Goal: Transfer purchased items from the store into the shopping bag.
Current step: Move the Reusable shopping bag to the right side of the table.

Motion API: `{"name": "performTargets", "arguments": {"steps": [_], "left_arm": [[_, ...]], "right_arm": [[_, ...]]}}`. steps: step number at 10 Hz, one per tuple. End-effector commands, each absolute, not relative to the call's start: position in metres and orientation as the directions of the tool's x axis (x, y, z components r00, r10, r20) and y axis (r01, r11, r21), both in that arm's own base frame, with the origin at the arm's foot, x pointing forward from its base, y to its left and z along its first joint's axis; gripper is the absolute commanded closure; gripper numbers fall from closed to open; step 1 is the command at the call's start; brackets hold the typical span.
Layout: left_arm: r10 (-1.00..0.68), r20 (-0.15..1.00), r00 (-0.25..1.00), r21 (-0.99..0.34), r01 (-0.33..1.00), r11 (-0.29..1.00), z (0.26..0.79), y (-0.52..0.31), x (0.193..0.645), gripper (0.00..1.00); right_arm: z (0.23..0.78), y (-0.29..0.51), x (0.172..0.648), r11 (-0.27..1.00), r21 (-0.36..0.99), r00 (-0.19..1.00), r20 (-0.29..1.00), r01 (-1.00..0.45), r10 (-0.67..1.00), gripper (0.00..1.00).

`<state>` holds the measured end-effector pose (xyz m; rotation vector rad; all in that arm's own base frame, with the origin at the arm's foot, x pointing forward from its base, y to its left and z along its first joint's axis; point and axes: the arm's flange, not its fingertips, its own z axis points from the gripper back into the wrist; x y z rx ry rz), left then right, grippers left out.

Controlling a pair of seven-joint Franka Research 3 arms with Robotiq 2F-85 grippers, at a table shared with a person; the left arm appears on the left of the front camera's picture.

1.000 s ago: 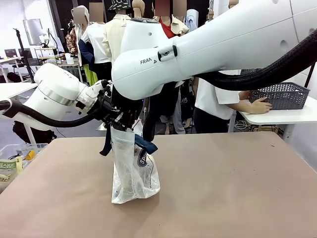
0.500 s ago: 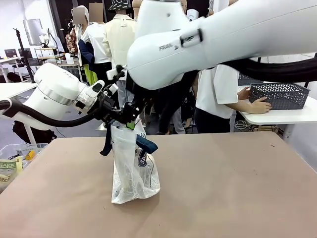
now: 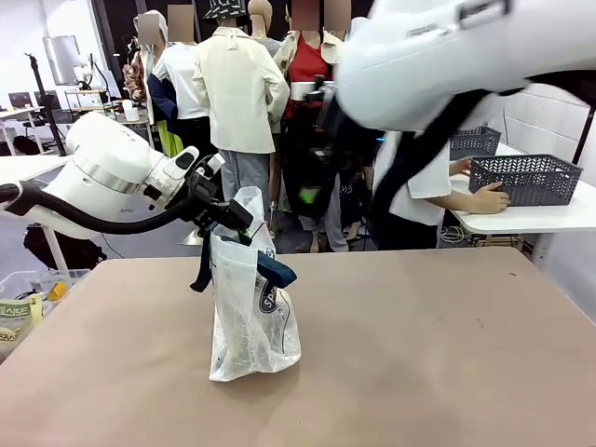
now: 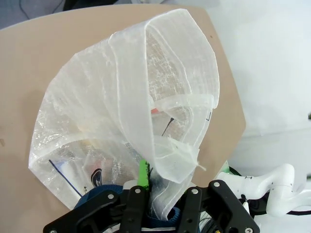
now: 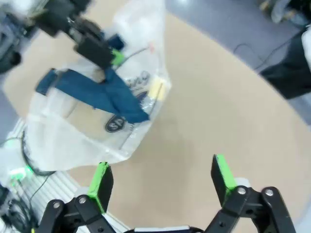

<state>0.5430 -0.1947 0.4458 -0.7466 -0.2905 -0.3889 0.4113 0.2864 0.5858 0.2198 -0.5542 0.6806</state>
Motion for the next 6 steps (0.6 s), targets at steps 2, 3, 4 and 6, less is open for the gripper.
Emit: {"name": "performTargets", "arguments": {"steps": [2, 3, 4, 6], "left_arm": [[-0.271, 0.347, 0.898, -0.558, 0.43, 0.71, 0.468, -0.206, 0.549, 1.0], [-0.279, 0.343, 0.897, -0.545, 0.432, 0.719, 0.481, -0.201, 0.548, 1.0], [-0.276, 0.334, 0.901, -0.504, 0.418, 0.756, 0.495, -0.191, 0.55, 1.0], [-0.281, 0.278, 0.919, -0.448, 0.383, 0.808, 0.515, -0.168, 0.552, 1.0]], "right_arm": [[0.543, 0.172, 0.411, 0.891, 0.101, 0.782, 0.53, -0.442, 0.328, 0.0], [0.53, 0.137, 0.411, 0.934, 0.125, 0.831, 0.506, -0.333, 0.228, 0.0], [0.518, 0.108, 0.409, 0.959, 0.131, 0.861, 0.483, -0.251, 0.16, 0.0], [0.5, 0.062, 0.408, 0.991, 0.108, 0.896, 0.443, -0.074, 0.018, 0.0]]}}
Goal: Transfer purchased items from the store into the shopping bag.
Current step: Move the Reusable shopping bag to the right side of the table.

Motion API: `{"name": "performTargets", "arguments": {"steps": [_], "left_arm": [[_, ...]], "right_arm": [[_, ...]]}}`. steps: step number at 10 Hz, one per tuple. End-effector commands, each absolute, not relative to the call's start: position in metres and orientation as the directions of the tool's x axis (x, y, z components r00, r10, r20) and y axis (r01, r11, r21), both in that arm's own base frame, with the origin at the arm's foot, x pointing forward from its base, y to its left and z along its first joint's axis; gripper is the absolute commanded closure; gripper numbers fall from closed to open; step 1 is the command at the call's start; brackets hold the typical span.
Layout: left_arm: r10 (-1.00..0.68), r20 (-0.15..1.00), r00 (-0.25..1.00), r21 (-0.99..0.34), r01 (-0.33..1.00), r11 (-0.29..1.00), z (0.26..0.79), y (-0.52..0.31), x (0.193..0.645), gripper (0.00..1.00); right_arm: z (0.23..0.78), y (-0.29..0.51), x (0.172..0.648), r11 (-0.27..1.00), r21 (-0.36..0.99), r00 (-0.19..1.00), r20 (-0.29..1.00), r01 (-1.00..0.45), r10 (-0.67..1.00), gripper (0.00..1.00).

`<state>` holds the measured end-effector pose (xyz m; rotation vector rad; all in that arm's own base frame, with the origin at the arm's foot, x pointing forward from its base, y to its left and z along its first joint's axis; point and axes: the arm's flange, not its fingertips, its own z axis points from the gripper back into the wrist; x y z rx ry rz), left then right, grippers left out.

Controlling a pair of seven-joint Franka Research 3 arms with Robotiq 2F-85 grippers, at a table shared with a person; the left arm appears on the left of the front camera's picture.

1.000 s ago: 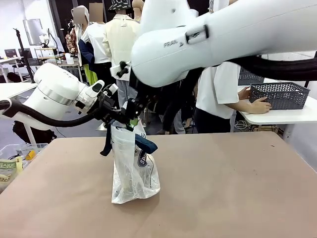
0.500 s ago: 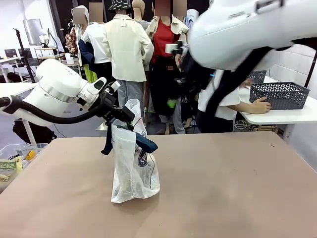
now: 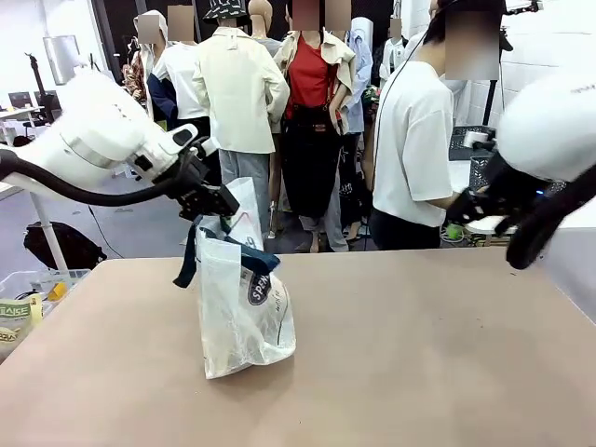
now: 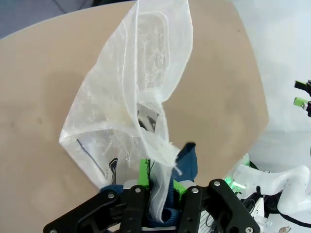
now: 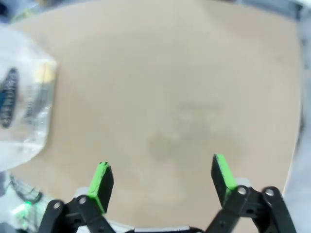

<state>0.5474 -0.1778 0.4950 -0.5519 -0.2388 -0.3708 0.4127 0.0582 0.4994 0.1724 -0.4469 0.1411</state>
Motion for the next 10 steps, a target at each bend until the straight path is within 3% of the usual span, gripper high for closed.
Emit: {"name": "performTargets", "arguments": {"steps": [1, 5, 6, 10], "left_arm": [[-0.278, 0.279, 0.919, -0.445, 0.38, 0.811, 0.523, -0.158, 0.556, 1.0], [-0.136, 0.217, 0.967, -0.389, 0.214, 0.896, 0.546, -0.082, 0.57, 1.0], [-0.107, 0.197, 0.975, -0.31, 0.166, 0.936, 0.55, -0.055, 0.571, 1.0], [-0.07, 0.172, 0.983, -0.309, 0.121, 0.943, 0.55, 0.016, 0.561, 1.0]], "right_arm": [[0.501, 0.042, 0.406, 0.995, 0.098, 0.893, 0.447, 0.016, -0.059, 0.0], [0.502, -0.019, 0.384, 0.952, 0.138, 0.843, 0.442, 0.273, -0.306, 0.0], [0.497, -0.028, 0.384, 0.939, 0.148, 0.839, 0.423, 0.31, -0.343, 0.0], [0.474, -0.041, 0.374, 0.903, 0.14, 0.825, 0.371, 0.405, -0.428, 0.0]]}}
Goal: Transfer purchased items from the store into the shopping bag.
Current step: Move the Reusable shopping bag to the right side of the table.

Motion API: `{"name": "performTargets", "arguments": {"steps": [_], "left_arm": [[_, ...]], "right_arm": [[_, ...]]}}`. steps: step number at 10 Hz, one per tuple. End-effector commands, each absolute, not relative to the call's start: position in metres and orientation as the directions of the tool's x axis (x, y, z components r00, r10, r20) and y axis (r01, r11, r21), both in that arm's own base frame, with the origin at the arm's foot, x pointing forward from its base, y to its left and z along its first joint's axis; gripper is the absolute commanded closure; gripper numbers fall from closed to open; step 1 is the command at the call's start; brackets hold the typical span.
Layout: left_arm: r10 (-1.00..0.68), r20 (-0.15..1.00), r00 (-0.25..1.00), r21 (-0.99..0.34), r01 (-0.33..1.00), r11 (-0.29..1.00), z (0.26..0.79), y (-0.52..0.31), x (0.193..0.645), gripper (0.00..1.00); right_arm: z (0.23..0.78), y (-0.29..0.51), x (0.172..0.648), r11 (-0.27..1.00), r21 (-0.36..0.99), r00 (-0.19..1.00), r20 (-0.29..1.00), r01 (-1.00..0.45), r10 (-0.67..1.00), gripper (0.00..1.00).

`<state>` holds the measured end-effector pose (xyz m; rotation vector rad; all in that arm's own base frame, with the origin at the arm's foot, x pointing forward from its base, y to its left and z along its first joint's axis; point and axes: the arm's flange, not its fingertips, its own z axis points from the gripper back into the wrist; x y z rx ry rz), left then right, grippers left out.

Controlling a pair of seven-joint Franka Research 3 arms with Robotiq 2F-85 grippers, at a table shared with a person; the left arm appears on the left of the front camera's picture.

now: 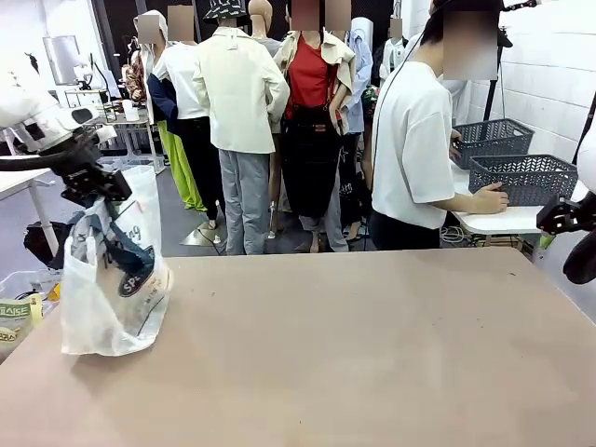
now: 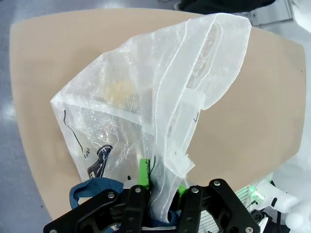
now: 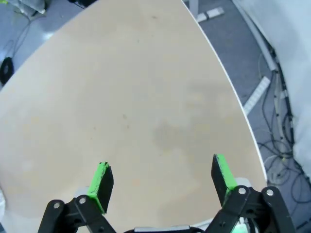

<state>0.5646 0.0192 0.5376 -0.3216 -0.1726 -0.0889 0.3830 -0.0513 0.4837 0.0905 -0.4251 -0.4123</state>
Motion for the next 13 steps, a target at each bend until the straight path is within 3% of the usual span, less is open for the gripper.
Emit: {"name": "performTargets", "arguments": {"steps": [1, 5, 13], "left_arm": [[-0.072, 0.199, 0.977, -0.308, 0.133, 0.942, 0.538, 0.005, 0.568, 1.0], [-0.074, 0.178, 0.981, -0.307, 0.127, 0.943, 0.532, 0.01, 0.567, 1.0], [-0.006, 0.112, 0.994, -0.325, 0.042, 0.945, 0.545, 0.139, 0.614, 1.0]], "right_arm": [[0.486, -0.051, 0.383, 0.92, 0.169, 0.831, 0.395, 0.354, -0.392, 0.0], [0.486, -0.051, 0.383, 0.92, 0.169, 0.831, 0.395, 0.354, -0.392, 0.0], [0.486, -0.051, 0.383, 0.92, 0.169, 0.831, 0.395, 0.354, -0.392, 0.0]]}}
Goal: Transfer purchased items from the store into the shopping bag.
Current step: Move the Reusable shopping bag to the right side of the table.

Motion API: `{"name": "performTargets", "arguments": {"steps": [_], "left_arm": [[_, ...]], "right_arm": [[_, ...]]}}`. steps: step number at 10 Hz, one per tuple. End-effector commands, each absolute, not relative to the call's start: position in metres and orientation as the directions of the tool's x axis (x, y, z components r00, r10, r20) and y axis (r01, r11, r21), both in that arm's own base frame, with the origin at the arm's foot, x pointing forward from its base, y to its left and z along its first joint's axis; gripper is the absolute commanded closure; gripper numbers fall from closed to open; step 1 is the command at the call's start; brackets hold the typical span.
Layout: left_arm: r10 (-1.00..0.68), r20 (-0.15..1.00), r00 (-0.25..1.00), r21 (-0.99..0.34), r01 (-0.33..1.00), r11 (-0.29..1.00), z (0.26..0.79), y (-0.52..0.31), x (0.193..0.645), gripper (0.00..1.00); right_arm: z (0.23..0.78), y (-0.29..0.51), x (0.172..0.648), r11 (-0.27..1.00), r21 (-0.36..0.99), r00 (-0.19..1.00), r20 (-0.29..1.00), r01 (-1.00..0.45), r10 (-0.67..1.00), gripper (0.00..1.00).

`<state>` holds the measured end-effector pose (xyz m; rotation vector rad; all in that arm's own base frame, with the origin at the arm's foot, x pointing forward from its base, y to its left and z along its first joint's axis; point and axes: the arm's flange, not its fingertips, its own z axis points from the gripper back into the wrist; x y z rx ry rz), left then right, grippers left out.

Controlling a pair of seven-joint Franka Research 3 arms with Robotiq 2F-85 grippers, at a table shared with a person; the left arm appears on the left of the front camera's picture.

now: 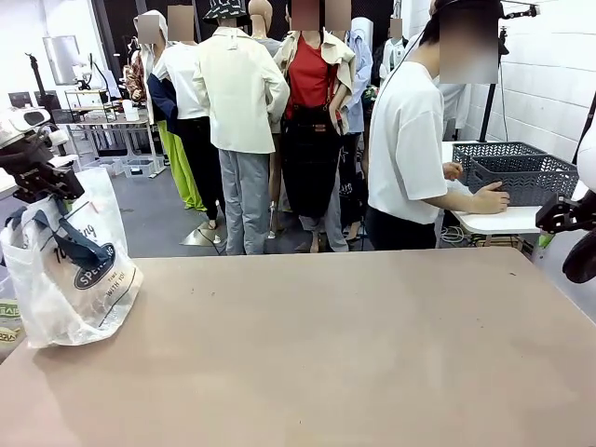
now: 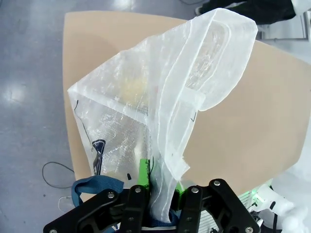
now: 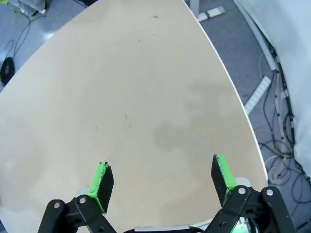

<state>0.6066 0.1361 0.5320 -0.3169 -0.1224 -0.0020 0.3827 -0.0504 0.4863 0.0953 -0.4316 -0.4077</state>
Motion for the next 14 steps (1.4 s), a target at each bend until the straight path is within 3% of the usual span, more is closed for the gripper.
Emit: {"name": "performTargets", "arguments": {"steps": [1, 2, 6, 7, 9, 12, 14], "left_arm": [[-0.021, 0.107, 0.994, -0.348, 0.057, 0.936, 0.544, 0.143, 0.615, 1.0], [-0.007, 0.096, 0.995, -0.343, 0.039, 0.939, 0.542, 0.145, 0.616, 0.87], [-0.01, 0.177, 0.984, -0.348, 0.072, 0.935, 0.552, 0.139, 0.613, 0.07], [-0.012, 0.237, 0.971, -0.346, 0.096, 0.933, 0.56, 0.13, 0.612, 0.0], [-0.046, 0.332, 0.942, -0.284, 0.147, 0.947, 0.586, 0.097, 0.602, 0.0], [-0.304, 0.433, 0.849, -0.162, 0.405, 0.9, 0.61, 0.016, 0.59, 0.0], [-0.386, 0.446, 0.808, -0.184, 0.505, 0.843, 0.594, -0.044, 0.587, 0.0]], "right_arm": [[0.486, -0.051, 0.383, 0.92, 0.169, 0.831, 0.395, 0.354, -0.392, 0.0], [0.486, -0.051, 0.383, 0.92, 0.169, 0.831, 0.395, 0.354, -0.392, 0.0], [0.486, -0.051, 0.383, 0.92, 0.169, 0.831, 0.395, 0.354, -0.392, 0.0], [0.486, -0.051, 0.383, 0.92, 0.169, 0.831, 0.395, 0.354, -0.392, 0.0], [0.486, -0.051, 0.383, 0.92, 0.169, 0.831, 0.395, 0.354, -0.392, 0.0], [0.486, -0.051, 0.383, 0.92, 0.169, 0.831, 0.395, 0.354, -0.392, 0.0], [0.486, -0.051, 0.383, 0.92, 0.169, 0.831, 0.395, 0.354, -0.392, 0.0]]}}
